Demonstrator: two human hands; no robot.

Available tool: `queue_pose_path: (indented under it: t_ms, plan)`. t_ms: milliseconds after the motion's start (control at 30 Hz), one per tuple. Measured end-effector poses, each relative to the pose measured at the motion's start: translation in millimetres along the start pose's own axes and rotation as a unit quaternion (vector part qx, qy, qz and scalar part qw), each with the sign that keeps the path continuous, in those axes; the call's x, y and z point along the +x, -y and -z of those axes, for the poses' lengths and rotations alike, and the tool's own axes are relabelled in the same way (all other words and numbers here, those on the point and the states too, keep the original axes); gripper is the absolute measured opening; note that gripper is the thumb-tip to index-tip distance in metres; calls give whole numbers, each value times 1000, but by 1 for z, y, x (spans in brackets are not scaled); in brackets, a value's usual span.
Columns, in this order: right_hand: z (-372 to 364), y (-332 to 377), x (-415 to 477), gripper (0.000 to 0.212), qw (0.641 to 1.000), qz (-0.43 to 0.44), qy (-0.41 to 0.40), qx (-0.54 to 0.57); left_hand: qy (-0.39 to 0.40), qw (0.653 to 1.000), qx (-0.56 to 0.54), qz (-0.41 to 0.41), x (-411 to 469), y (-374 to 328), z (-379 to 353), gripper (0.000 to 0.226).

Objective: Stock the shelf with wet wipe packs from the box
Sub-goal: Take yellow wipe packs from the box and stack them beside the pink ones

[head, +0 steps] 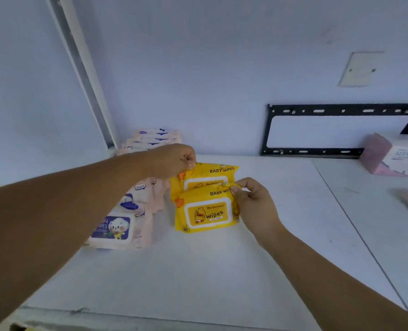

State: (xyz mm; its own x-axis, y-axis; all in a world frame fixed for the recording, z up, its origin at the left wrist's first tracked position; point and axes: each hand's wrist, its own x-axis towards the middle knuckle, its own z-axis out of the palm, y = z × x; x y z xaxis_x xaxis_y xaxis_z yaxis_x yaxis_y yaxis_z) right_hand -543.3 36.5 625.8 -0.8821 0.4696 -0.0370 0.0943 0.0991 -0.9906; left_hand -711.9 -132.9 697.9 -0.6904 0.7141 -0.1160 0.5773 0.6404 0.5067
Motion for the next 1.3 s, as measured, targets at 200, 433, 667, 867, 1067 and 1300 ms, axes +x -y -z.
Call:
queue_pose_path:
  t_ms: [200,433,667,867,1067,1300]
  plan:
    - [-15,-11,55,23,1000,-23,1,20,-3,1000,18,6,46,24,8,16]
    - [-21,-20,103,21,998,-44,-28,41,-3,999,41,-3,100,40,17,17]
    - [-28,-26,148,17,994,-77,-50,63,-4,999,45,-8,147,50,23,11]
    - [-40,-32,181,19,991,-89,-54,84,-13,999,51,-6,175,63,30,10]
    - [-51,-35,210,19,990,-83,-64,91,-40,998,53,-12,196,73,36,9]
    - [-61,-39,234,23,989,-78,-80,100,-85,990,112,-17,210,84,32,9]
